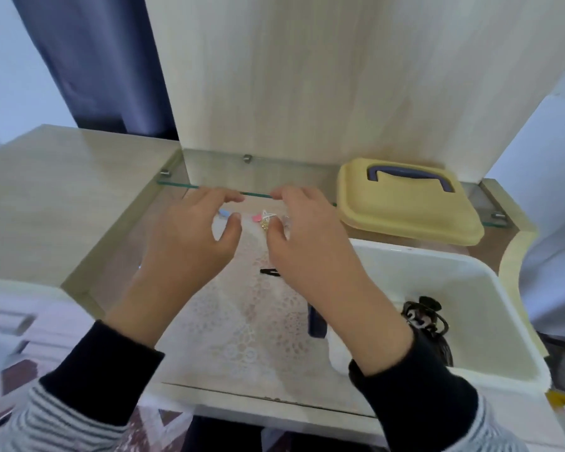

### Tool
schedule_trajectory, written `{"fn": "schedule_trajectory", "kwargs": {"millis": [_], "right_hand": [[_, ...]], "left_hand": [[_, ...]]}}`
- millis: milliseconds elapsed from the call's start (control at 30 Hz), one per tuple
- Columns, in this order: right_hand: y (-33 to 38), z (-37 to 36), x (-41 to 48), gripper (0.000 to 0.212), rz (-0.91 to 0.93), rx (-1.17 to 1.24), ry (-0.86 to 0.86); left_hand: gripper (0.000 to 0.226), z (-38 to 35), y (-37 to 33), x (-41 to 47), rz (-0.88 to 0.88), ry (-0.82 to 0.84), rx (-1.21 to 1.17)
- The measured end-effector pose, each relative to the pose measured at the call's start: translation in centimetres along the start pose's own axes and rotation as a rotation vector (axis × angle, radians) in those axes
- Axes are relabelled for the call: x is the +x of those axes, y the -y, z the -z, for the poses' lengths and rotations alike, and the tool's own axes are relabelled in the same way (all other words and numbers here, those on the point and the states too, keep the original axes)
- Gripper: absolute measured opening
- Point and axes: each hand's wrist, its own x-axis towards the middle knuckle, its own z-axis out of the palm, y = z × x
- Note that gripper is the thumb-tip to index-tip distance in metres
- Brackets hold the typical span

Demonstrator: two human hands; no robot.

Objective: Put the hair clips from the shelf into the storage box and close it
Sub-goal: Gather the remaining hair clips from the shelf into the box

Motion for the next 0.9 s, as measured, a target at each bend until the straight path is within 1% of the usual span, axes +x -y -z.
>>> {"fn": "schedule_trajectory", "kwargs": {"millis": [100,167,233,300,367,433,500,633,767,833,900], "right_hand": [[0.8,-4.2,-0.2,0.036,-0.05,-0.048,0.032],[0.9,-7.0,-0.6,0.042,-0.107,-0.09,0.074],[0.6,-9.4,-1.0,0.043,-0.169,-0.187,0.119],[-0.2,-11.1,-1.2,0.042,-0.232,-0.287,0.165],[-1.1,-12.6,-1.2,0.044,-0.275,-0.346,0.178],[-1.9,-13.9,-1.3,0.046,-0.295,-0.407,0.159],[-2.6,-15.0,-1.6,0.045,-0.273,-0.446,0.066],[-3.6,-16.0,-2.4,0.043,-0.202,-0.415,-0.008],[-3.9,-16.3,-2.4,0.052,-0.155,-0.333,-0.083],[-3.9,-16.3,-2.5,0.057,-0.16,-0.352,-0.113],[-4.1,-16.3,-2.6,0.058,-0.206,-0.395,-0.13]], "left_hand": [[0.027,-0.9,2.6,-1.4,0.002,-0.028,0.071],[0.034,-1.5,4.5,-2.6,0.055,0.008,0.097],[0.044,-2.4,6.0,-3.9,0.229,0.128,0.099],[0.049,-3.2,7.2,-5.0,0.397,0.26,0.151],[0.054,-3.7,8.3,-5.8,0.471,0.312,0.216],[0.055,-4.2,8.9,-6.2,0.455,0.313,0.25],[0.058,-4.6,9.2,-6.4,0.448,0.307,0.267],[0.059,-5.3,9.6,-6.8,0.464,0.285,0.241],[0.062,-5.5,10.1,-7.2,0.445,0.218,0.194],[0.062,-5.4,10.1,-7.4,0.434,0.191,0.189],[0.064,-5.2,10.1,-7.5,0.42,0.173,0.199]]}}
